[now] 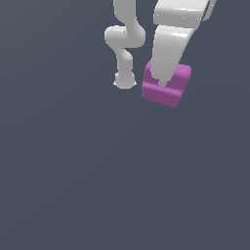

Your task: Pick up the object and move it to a goal position.

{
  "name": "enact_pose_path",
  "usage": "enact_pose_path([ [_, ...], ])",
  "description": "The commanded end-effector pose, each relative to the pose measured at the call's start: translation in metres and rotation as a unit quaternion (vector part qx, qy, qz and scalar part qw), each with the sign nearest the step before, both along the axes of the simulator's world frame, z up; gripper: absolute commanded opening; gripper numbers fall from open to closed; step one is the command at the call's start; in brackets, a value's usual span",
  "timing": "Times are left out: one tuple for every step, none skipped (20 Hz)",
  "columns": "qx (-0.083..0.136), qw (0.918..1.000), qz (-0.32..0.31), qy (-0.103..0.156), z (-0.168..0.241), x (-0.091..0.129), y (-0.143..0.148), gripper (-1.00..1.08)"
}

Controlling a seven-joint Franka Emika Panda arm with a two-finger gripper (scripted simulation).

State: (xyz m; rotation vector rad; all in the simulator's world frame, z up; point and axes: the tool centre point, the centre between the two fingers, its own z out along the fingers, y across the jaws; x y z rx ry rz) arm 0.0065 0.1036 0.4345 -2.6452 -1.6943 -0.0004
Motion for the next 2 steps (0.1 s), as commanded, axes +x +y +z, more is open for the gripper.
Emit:
enact_pose_path([
  [0.0,1.0,0.0,0.0,0.0024,0.0006,0.0003,-1.0],
  [0.0,1.0,0.0,0.0,0.0025,0.0007,0.0003,-1.0],
])
